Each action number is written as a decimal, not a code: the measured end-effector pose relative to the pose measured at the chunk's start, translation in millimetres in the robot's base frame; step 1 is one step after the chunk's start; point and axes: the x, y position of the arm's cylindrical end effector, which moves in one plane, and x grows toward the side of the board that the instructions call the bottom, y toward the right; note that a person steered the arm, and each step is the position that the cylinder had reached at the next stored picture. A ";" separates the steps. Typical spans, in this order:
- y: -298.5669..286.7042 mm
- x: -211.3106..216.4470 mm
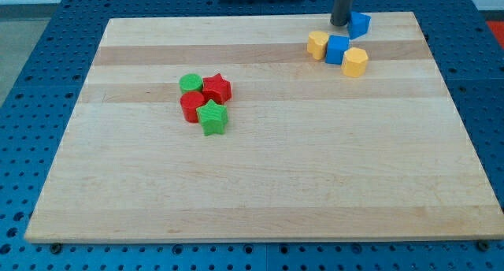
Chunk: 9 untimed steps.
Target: Move the blue triangle to the blue cube
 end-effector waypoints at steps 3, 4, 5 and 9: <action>56.3 -5.7; 57.0 -5.7; 56.1 -3.4; 35.3 80.2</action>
